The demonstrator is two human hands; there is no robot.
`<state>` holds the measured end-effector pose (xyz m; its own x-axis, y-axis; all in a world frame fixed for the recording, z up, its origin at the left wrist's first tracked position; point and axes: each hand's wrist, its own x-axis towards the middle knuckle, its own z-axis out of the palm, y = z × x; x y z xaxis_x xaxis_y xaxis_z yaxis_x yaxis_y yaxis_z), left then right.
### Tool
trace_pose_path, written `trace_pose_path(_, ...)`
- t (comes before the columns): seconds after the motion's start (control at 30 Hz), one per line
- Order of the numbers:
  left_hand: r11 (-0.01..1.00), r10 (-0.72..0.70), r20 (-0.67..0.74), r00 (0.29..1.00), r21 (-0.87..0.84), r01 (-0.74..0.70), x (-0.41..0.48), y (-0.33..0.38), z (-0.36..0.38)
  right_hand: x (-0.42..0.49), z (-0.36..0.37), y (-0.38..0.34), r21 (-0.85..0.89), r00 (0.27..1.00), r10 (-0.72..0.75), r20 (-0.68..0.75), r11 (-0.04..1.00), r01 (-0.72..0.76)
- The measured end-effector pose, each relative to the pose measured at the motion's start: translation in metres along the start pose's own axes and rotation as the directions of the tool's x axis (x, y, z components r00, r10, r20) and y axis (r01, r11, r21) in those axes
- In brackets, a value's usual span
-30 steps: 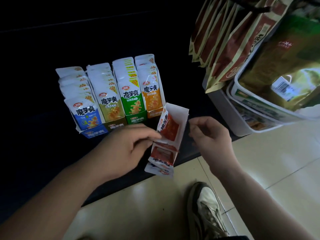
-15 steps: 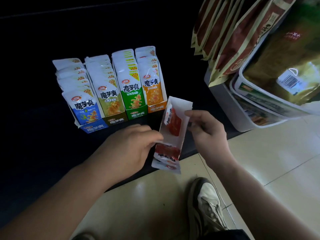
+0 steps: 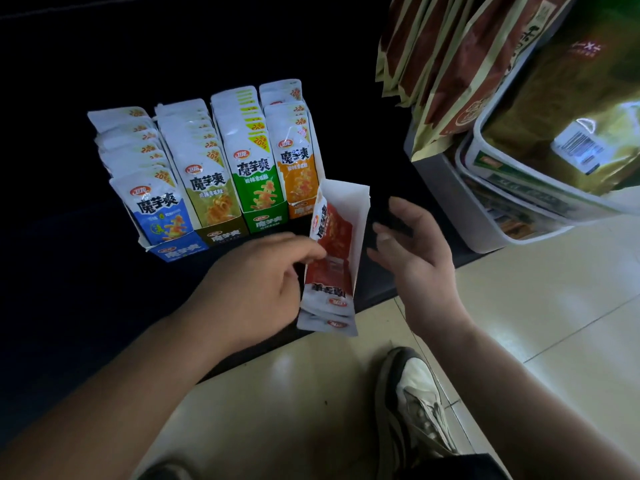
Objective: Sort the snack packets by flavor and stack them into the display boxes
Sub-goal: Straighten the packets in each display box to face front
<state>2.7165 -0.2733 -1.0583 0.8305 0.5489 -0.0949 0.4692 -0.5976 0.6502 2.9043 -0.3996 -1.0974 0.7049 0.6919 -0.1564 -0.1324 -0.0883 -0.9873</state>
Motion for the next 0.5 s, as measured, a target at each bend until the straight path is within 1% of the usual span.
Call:
trace_pose_path(0.07, 0.994, -0.099, -0.150, 0.984, -0.053, 0.092, 0.004, -0.006, 0.004, -0.001, 0.000, -0.001, -0.041, 0.998, -0.008, 0.056, 0.999, 0.010)
trace_pose_path(0.13, 0.979, -0.193, -0.231, 0.954, -0.110, 0.171, 0.017, -0.009, 0.010, -0.004, 0.004, -0.001, -0.059, 0.993, 0.003, 0.118, 0.998, 0.004)
trace_pose_path(0.17, 0.976, -0.212, -0.246, 0.946, -0.105, 0.192, 0.025, -0.010, 0.014, -0.005, 0.006, 0.000, -0.061, 0.991, 0.015, 0.135, 0.998, -0.007)
trace_pose_path(0.27, 0.978, -0.171, -0.261, 0.950, 0.075, 0.196, 0.047, -0.014, 0.024, -0.004, 0.007, 0.003, -0.082, 0.987, 0.033, 0.155, 0.996, -0.021)
trace_pose_path(0.3, 0.979, -0.150, -0.268, 0.952, 0.097, 0.181, 0.053, -0.018, 0.027, -0.004, 0.006, 0.004, -0.092, 0.986, 0.033, 0.162, 0.996, -0.019)
trace_pose_path(0.4, 0.988, -0.139, -0.276, 0.951, 0.024, 0.151, 0.059, -0.023, 0.032, -0.004, 0.005, 0.011, -0.154, 0.984, 0.040, 0.174, 0.988, -0.013)
trace_pose_path(0.5, 0.990, -0.142, -0.291, 0.946, -0.026, 0.140, 0.056, -0.022, 0.029, -0.003, 0.004, 0.022, -0.205, 0.987, 0.073, 0.140, 0.978, -0.043)
